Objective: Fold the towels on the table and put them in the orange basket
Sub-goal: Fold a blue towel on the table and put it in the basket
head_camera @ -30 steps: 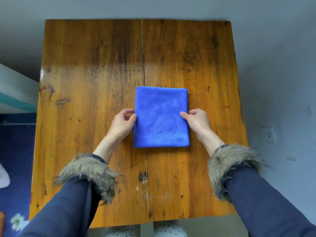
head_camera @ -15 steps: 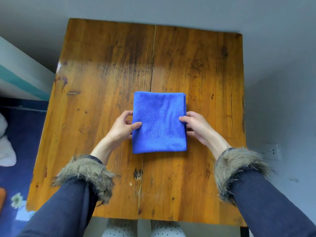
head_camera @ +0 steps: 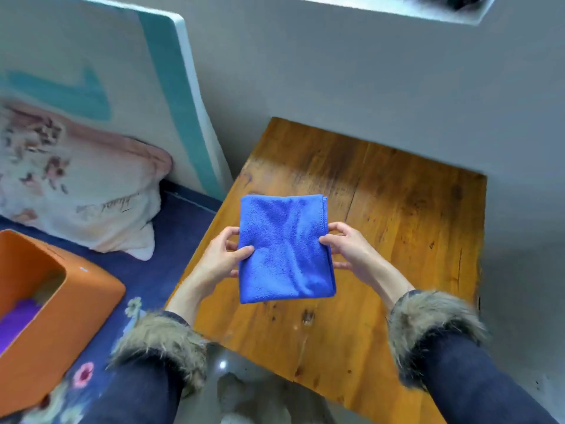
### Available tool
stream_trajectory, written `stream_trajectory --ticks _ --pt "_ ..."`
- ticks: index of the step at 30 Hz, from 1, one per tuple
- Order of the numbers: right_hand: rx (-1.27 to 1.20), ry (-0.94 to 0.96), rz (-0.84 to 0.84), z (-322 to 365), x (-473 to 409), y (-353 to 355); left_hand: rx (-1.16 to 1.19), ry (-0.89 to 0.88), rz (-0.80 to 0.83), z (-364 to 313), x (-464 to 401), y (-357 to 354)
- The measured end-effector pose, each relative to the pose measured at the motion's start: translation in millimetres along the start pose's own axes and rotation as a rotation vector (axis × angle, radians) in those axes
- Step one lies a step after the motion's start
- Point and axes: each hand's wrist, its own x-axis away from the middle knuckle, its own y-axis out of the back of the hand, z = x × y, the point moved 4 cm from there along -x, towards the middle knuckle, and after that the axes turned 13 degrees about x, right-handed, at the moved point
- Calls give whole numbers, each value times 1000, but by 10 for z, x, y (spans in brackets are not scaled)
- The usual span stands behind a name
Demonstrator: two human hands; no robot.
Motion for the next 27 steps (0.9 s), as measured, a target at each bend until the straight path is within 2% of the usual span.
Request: stream_trajectory --ticks 7,14,21,27 --pt "135 199 94 1053 478 -1390 190 -115 -199 -157 917 1497" --pt "245 309 227 1673 809 -3063 310 -250 -428 26 1804 2967" --pt "359 353 367 1986 891 -4409 331 -268 -639 435 2303 4122" --pt "465 335 478 2158 581 -5291 399 -175 -741 768 2228 4790"
